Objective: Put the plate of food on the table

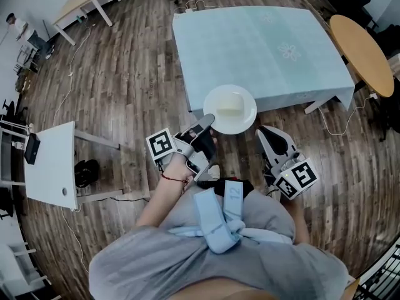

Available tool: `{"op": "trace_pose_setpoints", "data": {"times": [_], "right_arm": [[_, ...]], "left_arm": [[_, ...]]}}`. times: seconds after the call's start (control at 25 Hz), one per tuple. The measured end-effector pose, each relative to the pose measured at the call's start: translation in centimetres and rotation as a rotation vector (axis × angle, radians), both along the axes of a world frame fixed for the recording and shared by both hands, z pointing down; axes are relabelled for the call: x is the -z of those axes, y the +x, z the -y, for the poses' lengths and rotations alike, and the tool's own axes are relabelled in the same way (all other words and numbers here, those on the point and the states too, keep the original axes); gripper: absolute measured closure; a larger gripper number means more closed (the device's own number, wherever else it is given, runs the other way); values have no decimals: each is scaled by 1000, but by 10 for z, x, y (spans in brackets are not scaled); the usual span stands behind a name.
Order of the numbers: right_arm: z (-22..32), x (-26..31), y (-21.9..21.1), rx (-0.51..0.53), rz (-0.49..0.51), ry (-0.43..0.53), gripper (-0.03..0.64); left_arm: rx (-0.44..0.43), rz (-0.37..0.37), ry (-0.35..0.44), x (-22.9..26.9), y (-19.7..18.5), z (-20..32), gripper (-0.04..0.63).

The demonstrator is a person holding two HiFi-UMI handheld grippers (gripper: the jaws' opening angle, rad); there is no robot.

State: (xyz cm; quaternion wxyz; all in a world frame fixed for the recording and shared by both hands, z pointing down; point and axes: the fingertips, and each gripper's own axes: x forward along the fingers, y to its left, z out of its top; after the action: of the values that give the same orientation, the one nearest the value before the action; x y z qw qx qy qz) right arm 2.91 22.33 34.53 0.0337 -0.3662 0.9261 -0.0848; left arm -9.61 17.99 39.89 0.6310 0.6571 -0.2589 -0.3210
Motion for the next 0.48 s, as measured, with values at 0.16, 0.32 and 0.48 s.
{"op": "trace_pose_setpoints", "data": {"times": [0.16,0.32,0.48], "right_arm": [[24,-1,-13,-26,-3,1,583],[42,-1,-21,-54,3,-5,583],[57,-3,-21,-67,0,-20,583]], "left_arm": [[-20,13,7,0,-12,27,565],[-40,13,9,1,-18,48,565],[-43,4,-5,-3,-19,64,565]]}}
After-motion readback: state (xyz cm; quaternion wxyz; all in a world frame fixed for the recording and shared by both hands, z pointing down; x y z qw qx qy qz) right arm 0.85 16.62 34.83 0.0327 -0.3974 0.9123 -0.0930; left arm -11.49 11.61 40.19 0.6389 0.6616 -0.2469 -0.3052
